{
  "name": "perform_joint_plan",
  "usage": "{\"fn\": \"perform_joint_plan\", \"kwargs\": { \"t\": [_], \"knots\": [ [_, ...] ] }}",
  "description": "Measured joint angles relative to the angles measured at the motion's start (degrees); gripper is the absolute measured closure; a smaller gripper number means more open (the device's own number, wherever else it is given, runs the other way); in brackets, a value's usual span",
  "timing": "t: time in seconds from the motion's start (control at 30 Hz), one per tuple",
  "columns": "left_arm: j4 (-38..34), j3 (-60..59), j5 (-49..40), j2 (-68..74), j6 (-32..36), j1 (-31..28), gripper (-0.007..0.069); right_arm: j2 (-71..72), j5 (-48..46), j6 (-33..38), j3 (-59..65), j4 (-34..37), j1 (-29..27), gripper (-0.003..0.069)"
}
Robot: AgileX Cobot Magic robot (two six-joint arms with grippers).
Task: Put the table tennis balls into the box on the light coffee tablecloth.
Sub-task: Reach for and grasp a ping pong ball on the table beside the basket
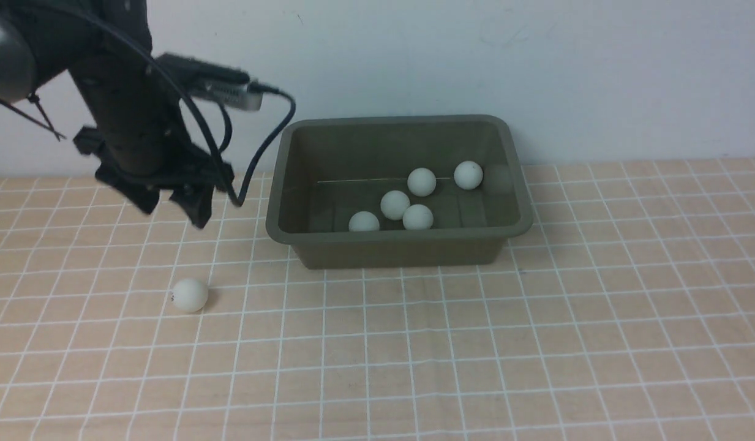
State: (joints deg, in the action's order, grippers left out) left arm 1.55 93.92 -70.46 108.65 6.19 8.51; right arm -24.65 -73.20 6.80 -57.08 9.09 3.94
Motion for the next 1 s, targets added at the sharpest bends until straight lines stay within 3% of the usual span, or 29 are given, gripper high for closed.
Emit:
{"fn": "perform_joint_plan", "kwargs": {
  "t": [0.13,0.4,1.0],
  "knots": [
    [0.05,-8.91,6.09,0.0,0.0,-0.44,0.0199,0.0,-0.24,0.1,0.0,0.06,0.0,0.0677],
    [0.17,-14.44,16.77,0.0,0.0,-0.63,0.0199,0.0,-0.39,0.1,0.0,1.55,0.0,0.0677],
    [1.77,-15.21,20.36,4.76,0.0,-0.63,0.0199,0.0,-0.39,0.16,0.0,1.55,0.0,0.0677]
  ]
}}
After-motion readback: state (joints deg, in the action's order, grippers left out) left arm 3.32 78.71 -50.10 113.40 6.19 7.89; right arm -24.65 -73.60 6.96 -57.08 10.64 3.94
